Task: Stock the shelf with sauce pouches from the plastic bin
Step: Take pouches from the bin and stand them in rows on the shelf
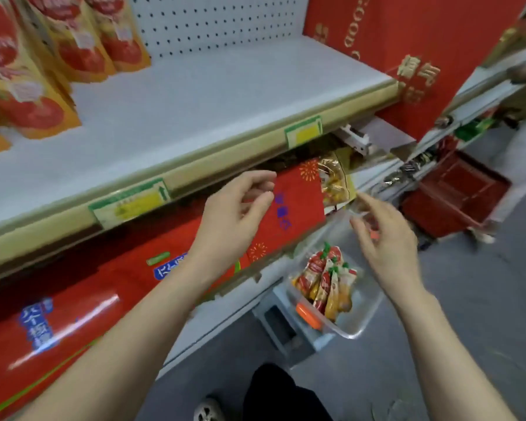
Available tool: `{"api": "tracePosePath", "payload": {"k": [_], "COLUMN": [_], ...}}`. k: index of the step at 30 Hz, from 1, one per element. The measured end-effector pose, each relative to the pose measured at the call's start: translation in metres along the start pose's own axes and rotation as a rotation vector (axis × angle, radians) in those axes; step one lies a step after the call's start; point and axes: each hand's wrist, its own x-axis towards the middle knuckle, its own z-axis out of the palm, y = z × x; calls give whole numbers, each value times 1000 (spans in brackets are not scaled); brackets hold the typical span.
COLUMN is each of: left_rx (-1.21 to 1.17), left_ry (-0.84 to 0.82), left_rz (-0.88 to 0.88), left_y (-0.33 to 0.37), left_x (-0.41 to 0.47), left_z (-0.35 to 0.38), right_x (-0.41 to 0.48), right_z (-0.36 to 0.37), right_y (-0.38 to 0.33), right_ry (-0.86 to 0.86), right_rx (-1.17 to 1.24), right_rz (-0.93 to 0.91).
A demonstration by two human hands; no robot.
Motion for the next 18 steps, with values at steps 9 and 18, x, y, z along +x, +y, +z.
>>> {"api": "tracePosePath", "payload": {"k": [9, 18], "left_rx": [99, 221], "left_ry": [-388, -406], "left_rz": [-344, -751], "left_y": [-117, -250], "left_x": [-37, -23], "left_z": [156, 320], "right_x": [-118, -69], "right_z": [42, 170], "right_y": [148, 288], "right_ry": [-293, -679], "right_rx": [86, 167], "right_rz": [646, 866]}}
